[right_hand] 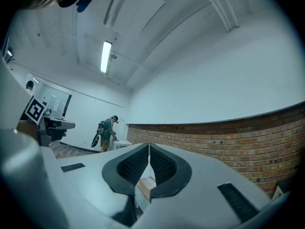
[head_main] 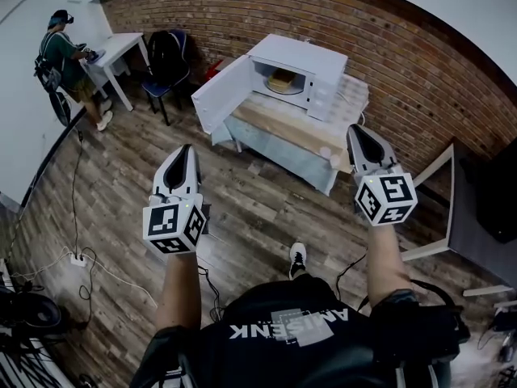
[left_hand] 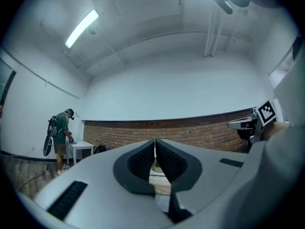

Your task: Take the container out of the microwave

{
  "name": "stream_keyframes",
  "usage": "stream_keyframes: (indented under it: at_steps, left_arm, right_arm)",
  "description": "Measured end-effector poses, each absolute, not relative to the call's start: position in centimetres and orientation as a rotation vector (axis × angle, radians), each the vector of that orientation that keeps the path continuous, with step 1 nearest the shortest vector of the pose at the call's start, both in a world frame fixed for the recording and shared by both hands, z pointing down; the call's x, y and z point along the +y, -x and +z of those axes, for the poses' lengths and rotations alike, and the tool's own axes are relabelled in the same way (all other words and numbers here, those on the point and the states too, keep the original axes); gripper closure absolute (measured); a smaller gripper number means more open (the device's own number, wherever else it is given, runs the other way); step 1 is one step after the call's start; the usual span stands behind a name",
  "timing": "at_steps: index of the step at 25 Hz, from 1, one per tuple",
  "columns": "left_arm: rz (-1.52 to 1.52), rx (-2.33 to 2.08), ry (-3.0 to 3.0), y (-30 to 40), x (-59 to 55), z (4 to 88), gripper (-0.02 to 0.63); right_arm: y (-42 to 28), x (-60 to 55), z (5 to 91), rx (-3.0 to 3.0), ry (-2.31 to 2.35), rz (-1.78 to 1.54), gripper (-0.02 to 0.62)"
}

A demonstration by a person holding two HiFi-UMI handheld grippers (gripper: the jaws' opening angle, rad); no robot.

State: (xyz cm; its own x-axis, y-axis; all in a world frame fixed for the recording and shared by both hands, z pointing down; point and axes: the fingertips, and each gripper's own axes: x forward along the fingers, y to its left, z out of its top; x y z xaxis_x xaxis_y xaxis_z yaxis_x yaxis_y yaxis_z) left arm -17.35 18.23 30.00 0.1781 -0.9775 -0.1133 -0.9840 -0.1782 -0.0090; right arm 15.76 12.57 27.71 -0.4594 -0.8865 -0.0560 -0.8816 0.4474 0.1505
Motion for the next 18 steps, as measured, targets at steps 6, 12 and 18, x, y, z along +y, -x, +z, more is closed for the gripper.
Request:
stream_keyframes:
  at_steps: [6,12,18]
  left_arm:
    - [0.132,1.991,2.324,15.4,12.8,29.2,0.594]
    - [0.11,1.999,2.332,12.4,7.4,28.8,0.594]
    - [0.075,1.976,2.324,8.3,2.4,27.8,0.594]
  right_arm:
    - [-17.1,7.0,27.3,-2.673,-1.581,-0.275,0.552]
    - [-19.6,1.6,27.4,-2.693,-1.553,-0.252,0.552]
    - [-21.8,-2.9,28.0,-2.73,-1.49,-0.23,0.552]
